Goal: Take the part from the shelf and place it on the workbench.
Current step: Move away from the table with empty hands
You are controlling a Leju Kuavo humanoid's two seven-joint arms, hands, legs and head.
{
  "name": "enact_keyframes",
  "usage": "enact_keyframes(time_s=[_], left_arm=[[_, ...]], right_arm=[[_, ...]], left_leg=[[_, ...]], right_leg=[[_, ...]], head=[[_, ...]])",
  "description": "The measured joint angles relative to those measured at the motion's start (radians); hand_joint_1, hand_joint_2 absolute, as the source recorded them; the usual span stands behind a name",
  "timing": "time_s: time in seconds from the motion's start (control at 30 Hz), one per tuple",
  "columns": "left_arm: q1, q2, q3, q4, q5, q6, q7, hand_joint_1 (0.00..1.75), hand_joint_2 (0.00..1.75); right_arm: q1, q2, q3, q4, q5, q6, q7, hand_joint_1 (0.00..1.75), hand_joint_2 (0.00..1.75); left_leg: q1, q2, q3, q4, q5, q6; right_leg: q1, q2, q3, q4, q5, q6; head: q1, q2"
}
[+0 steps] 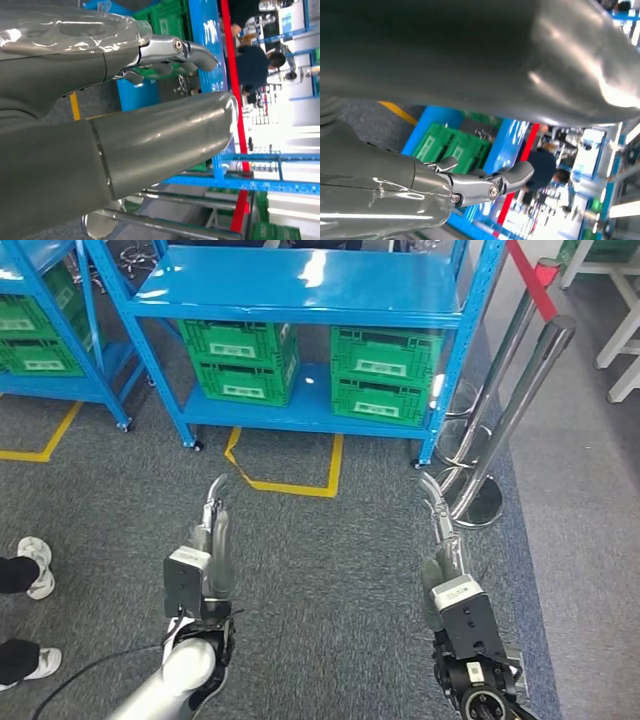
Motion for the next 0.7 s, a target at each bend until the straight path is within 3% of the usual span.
enact_keyframes(time_s=[0.07,0.17,0.2,0.23,0.3,0.37,0.47,0.53,0.6,0.67,0.7], left_arm=[[-0.004,0.000,0.000,-0.001,-0.001,0.000,-0.001,0.00,0.00],[-0.002,0.002,0.000,-0.001,-0.001,0.001,-0.001,0.00,0.00],[-0.001,0.003,0.000,-0.001,-0.001,0.001,0.000,0.00,0.00],[0.000,0.003,0.000,-0.001,-0.001,0.001,0.000,0.00,0.00],[0.000,0.004,0.000,0.000,-0.001,0.001,0.001,0.00,0.00],[0.000,0.004,0.000,0.000,-0.001,0.001,0.001,0.00,0.00],[0.001,0.003,0.000,0.000,0.000,0.000,0.000,0.00,0.00],[-0.001,0.003,0.000,-0.001,0.003,-0.002,-0.002,0.00,0.00],[-0.001,0.003,0.000,-0.001,0.005,-0.006,-0.004,0.00,0.00],[0.000,0.002,0.000,-0.001,0.006,-0.009,-0.004,0.00,0.00],[0.001,0.003,0.000,-0.001,0.007,-0.009,-0.004,0.00,0.00]], right_arm=[[-0.002,0.001,-0.001,0.000,0.000,0.001,-0.002,0.00,0.00],[-0.001,0.001,-0.001,0.000,0.000,0.003,-0.003,0.00,0.00],[0.000,0.001,-0.001,0.000,0.000,0.003,-0.003,0.00,0.00],[0.001,0.001,-0.001,0.000,0.000,0.003,-0.003,0.00,0.00],[0.001,0.002,-0.001,0.001,0.000,0.003,-0.003,0.00,0.00],[0.001,0.002,-0.001,0.002,0.000,0.003,-0.003,0.00,0.00],[0.000,0.003,-0.003,0.003,-0.001,0.001,-0.004,0.00,0.00],[-0.002,0.003,-0.004,0.003,0.000,-0.003,-0.005,0.00,0.00],[-0.004,0.003,-0.007,0.003,0.000,-0.008,-0.005,0.00,0.00],[-0.001,0.003,-0.008,0.003,0.000,-0.012,-0.003,0.00,0.00],[0.002,0.003,-0.008,0.003,0.000,-0.013,-0.002,0.00,0.00]], left_leg=[[0.005,0.002,-0.044,0.082,-0.026,-0.012],[0.021,0.006,-0.171,0.247,-0.084,-0.033],[0.027,0.008,-0.196,0.257,-0.083,-0.038],[0.031,0.009,-0.202,0.230,-0.060,-0.042],[0.040,0.014,-0.174,0.099,0.044,-0.051],[0.040,0.022,-0.149,0.007,0.101,-0.051],[0.036,0.023,-0.133,-0.004,0.093,-0.025],[0.036,0.020,-0.110,-0.008,0.081,-0.008],[0.032,0.018,-0.088,-0.010,0.066,0.004],[0.026,0.016,-0.068,-0.010,0.048,0.011],[0.022,0.014,-0.055,-0.010,0.038,0.013]], right_leg=[[-0.009,0.000,0.029,-0.011,-0.002,-0.002],[-0.015,-0.001,0.048,-0.013,-0.021,0.001],[-0.018,0.000,0.057,-0.013,-0.031,0.004],[-0.021,0.000,0.070,-0.013,-0.041,0.008],[-0.028,0.000,0.094,-0.013,-0.065,0.020],[-0.028,0.001,0.110,-0.013,-0.087,0.034],[-0.026,-0.001,0.133,-0.009,-0.099,0.058],[-0.029,-0.004,0.128,0.027,-0.108,0.065],[-0.028,-0.006,0.065,0.139,-0.142,0.064],[-0.021,-0.006,-0.026,0.261,-0.193,0.058],[-0.018,-0.006,-0.057,0.286,-0.208,0.054]], head=[[-0.009,0.000],[-0.025,0.000],[-0.029,0.000],[-0.033,0.000],[-0.044,0.000],[-0.054,0.000],[-0.051,0.000],[-0.039,0.000],[-0.022,0.000],[-0.008,0.000],[-0.003,0.000]])
